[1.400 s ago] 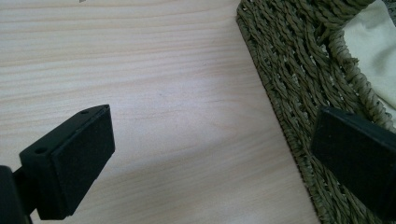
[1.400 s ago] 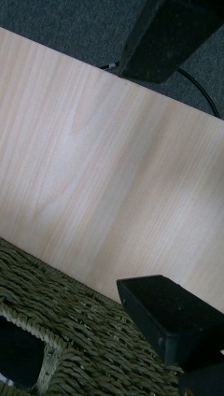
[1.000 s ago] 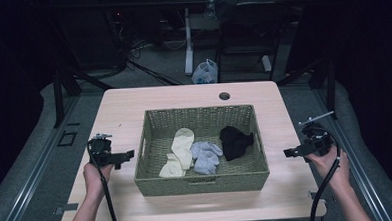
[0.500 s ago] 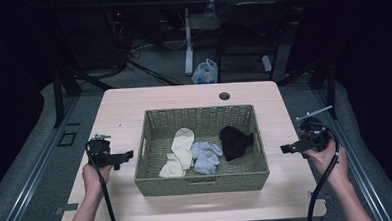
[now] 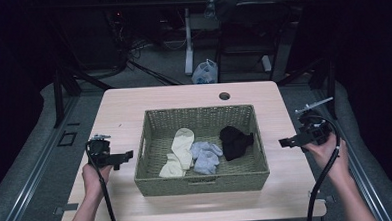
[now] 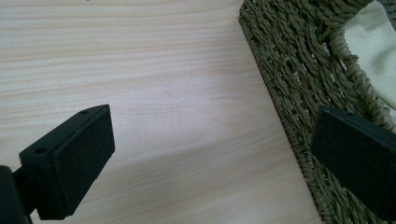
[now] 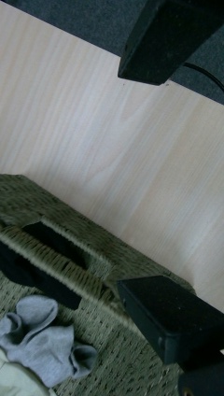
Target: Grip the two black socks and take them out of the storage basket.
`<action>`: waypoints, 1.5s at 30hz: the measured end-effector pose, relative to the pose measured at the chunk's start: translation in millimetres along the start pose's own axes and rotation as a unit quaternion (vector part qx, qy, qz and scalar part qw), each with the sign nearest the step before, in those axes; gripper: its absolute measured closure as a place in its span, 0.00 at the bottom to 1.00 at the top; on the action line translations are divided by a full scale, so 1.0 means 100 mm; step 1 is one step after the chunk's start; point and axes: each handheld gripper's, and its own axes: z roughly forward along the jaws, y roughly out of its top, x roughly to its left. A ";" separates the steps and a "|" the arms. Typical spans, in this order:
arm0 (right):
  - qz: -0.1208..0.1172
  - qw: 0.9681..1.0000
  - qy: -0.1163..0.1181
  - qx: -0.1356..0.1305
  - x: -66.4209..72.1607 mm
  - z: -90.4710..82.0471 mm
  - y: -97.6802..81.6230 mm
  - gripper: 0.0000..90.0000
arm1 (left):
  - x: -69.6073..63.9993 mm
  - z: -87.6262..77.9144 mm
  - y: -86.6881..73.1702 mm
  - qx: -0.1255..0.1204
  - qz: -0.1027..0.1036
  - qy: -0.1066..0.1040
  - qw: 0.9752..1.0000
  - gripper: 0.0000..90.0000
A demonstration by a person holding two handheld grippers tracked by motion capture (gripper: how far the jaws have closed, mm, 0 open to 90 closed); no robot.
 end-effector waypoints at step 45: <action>-0.122 0.988 0.009 0.096 0.97 0.64 1.35 0.15 | 0.02 0.02 -0.01 -0.004 -0.004 -0.003 1.000 0.00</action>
